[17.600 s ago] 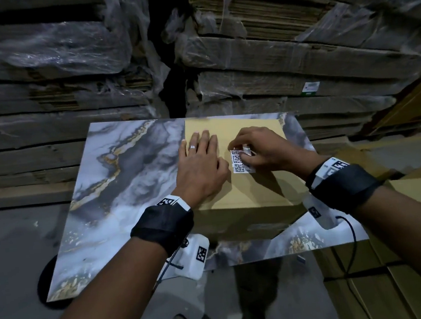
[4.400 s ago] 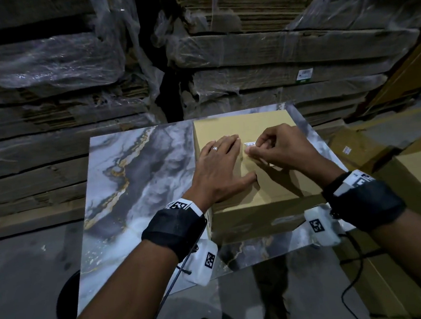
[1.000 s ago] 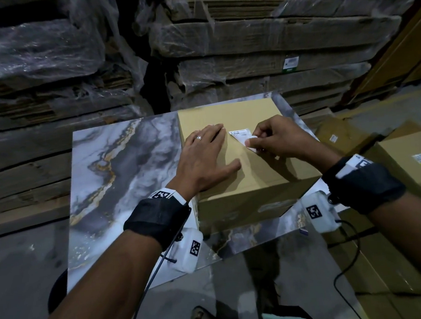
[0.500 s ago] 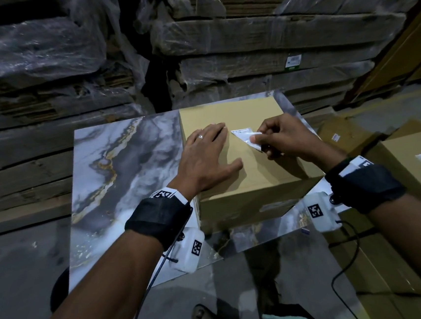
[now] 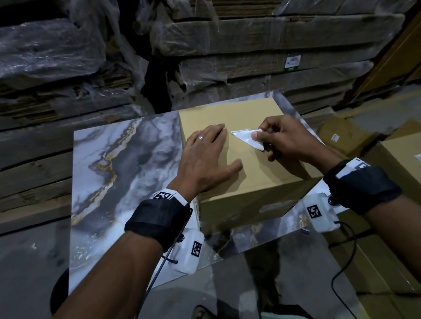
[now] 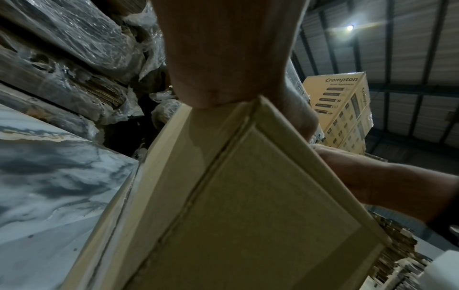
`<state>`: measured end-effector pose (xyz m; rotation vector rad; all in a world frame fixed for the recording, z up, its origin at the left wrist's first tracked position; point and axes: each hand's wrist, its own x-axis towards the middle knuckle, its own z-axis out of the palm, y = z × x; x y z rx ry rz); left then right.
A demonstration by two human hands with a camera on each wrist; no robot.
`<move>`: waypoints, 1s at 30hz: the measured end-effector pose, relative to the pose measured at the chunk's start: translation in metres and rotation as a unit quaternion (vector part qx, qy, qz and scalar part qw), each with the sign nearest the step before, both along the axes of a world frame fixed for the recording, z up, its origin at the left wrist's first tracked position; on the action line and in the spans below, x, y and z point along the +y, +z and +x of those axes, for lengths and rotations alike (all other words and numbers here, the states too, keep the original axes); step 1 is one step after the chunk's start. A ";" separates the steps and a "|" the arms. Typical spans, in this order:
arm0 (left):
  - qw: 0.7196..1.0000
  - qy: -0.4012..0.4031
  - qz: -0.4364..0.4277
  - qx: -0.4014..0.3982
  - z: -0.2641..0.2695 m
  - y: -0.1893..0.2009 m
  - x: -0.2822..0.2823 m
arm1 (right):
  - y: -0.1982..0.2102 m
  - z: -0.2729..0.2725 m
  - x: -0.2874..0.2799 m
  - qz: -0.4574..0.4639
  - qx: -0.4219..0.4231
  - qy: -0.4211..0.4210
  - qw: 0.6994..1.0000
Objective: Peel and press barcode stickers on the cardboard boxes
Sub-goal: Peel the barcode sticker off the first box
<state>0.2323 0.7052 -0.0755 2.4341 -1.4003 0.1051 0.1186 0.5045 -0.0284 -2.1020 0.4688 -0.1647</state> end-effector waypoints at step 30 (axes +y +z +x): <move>0.999 0.000 0.036 -0.015 -0.002 0.001 -0.003 | 0.014 -0.021 -0.003 -0.022 0.051 -0.019 0.998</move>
